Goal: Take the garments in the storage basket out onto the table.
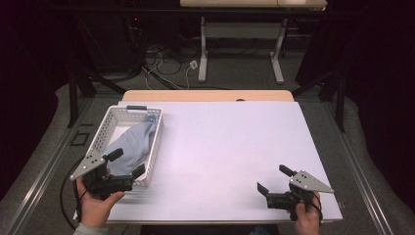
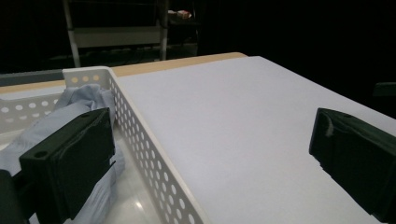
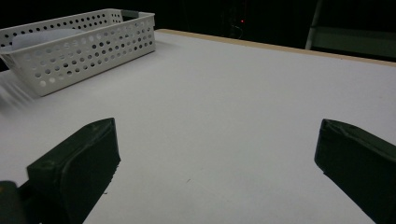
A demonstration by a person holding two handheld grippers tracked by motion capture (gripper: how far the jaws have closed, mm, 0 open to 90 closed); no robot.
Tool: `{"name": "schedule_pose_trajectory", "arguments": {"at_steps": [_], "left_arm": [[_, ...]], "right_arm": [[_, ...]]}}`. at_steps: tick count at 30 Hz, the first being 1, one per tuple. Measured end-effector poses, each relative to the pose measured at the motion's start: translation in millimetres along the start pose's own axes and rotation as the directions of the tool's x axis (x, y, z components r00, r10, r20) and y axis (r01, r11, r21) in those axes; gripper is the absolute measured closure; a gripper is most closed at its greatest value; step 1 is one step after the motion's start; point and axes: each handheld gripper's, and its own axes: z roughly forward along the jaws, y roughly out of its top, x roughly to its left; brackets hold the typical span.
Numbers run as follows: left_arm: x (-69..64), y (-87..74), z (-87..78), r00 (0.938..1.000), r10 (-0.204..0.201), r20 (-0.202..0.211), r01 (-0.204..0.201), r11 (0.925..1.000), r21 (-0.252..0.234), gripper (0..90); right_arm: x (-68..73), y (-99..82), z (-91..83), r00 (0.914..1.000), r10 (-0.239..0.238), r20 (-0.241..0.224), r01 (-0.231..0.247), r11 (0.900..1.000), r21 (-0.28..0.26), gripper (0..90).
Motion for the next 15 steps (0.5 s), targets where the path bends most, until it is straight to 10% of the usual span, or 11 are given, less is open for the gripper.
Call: {"name": "schedule_pose_trajectory", "arguments": {"at_steps": [15], "left_arm": [[12.0, 26.5, 13.9, 0.9997, 0.008, -0.024, -0.006, 0.9962, 0.086, 0.2]], "right_arm": [[-1.0, 0.3, -1.7, 1.0, 0.006, -0.003, -0.006, 1.0, -0.007, 0.0]]}}
